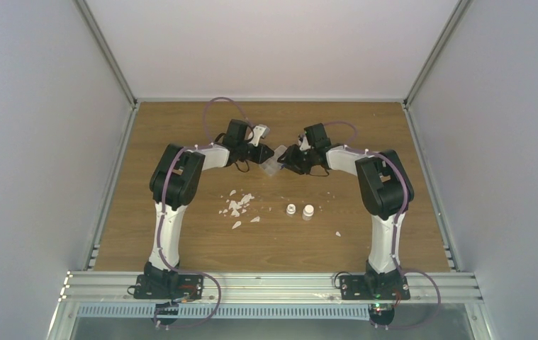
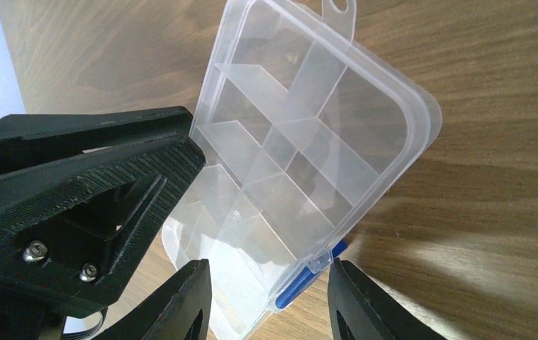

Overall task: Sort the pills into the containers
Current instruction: Open the pill container at the center of the board.

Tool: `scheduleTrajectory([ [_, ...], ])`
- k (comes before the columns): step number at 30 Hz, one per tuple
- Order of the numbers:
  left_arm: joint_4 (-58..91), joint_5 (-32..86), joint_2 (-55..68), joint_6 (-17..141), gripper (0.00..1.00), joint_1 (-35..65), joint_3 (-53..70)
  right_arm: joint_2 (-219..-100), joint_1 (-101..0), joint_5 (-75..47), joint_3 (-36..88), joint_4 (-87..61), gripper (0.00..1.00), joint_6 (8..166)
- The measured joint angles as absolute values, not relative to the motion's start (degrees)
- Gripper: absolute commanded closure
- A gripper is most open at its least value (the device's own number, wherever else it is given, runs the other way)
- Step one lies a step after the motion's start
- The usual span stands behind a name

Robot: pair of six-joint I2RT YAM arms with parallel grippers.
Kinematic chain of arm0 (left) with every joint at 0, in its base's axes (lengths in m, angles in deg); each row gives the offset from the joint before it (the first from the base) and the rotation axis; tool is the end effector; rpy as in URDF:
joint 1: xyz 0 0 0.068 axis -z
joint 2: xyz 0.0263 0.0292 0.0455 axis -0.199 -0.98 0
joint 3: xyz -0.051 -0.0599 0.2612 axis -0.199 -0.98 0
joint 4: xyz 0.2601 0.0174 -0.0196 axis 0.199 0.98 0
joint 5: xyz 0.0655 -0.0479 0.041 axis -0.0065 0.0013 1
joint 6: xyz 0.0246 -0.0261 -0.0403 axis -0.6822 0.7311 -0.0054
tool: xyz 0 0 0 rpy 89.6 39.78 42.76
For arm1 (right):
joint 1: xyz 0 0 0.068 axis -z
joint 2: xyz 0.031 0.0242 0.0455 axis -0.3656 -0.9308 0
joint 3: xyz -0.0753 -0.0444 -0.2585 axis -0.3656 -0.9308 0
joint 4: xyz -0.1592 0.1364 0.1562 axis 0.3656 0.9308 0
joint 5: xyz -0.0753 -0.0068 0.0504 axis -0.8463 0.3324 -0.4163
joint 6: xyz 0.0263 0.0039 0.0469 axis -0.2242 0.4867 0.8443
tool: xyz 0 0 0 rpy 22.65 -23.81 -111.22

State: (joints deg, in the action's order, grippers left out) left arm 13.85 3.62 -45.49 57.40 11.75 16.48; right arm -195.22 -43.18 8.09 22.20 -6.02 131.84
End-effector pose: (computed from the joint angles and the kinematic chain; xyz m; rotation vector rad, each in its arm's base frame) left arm 0.4216 -0.2015 0.1143 0.6104 2.2651 -0.9120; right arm 0.3830 0.1717 0.1348 0.4609 2.6695 1.1261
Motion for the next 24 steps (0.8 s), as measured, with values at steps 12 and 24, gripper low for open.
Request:
scheduleTrajectory([
  [12,15.7,3.5,-45.6,55.9,0.6,11.3,17.5,-195.3,-43.8,7.3,22.3,-3.1,0.0,131.8],
  [24,12.5,-2.8,-45.8,56.3,0.6,7.7,15.1,-195.7,-43.8,5.7,23.2,-2.3,0.0,131.9],
])
